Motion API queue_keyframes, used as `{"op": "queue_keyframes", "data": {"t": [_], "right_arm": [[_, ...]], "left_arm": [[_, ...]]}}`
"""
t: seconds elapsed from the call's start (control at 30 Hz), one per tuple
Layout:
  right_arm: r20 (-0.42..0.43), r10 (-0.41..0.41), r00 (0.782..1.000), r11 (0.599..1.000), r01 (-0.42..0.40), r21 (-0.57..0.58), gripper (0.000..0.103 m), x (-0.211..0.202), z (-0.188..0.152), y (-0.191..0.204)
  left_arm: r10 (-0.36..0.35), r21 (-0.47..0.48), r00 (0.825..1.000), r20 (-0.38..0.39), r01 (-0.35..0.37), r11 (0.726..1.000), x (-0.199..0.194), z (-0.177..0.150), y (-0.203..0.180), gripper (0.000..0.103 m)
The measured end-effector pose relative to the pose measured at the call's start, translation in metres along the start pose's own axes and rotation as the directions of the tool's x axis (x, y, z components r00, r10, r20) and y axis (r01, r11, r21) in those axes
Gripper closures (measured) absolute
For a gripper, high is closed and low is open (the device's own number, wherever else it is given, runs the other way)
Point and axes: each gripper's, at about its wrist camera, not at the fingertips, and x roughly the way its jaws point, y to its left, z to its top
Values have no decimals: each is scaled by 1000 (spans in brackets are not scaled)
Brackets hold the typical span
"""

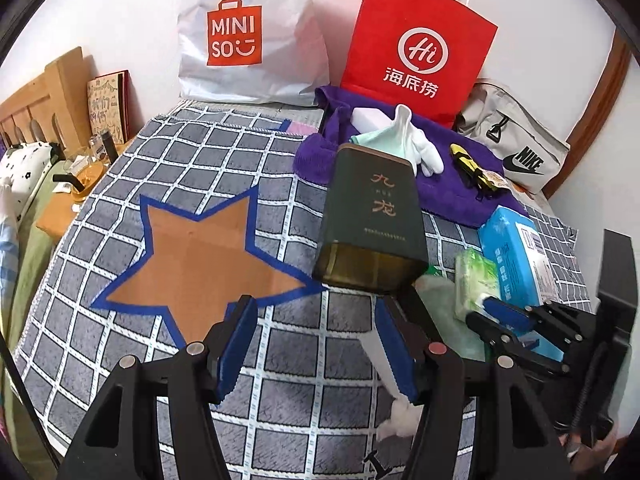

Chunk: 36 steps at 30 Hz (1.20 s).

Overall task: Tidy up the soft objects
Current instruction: 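Move both grippers back over the bed toward the green tissue pack and white cloth, then grasp the green tissue pack with the right gripper while the left grasps the white cloth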

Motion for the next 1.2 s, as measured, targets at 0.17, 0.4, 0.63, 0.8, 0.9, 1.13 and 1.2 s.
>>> {"op": "queue_keyframes", "data": {"t": [0.17,0.4,0.63,0.8,0.9,1.13,1.2], "right_arm": [[42,14,999,1000,-14,13,95,-7,-3,-1],[141,105,984,994,-107,2,97,-49,-8,5],[187,151,971,989,-148,-30,97,-93,-39,16],[185,120,975,992,-123,2,98,-107,-71,8],[199,52,979,998,-59,30,98,-117,-91,-5],[163,27,986,995,-42,87,93,-108,-122,-32],[150,33,988,993,-50,109,88,-104,-129,-36]], "left_arm": [[-11,22,1000,-1,11,1000,-3,-7,-6,44],[-30,21,1000,1,30,999,-12,-16,-11,44],[-30,10,999,-12,30,999,-17,-30,-14,44],[-22,19,999,-30,22,1000,-15,-41,-20,44],[-15,24,999,-35,16,1000,-13,-46,-25,44],[-35,46,997,-69,39,998,-1,-58,-40,44],[-40,50,996,-77,44,998,2,-60,-43,44]]}}
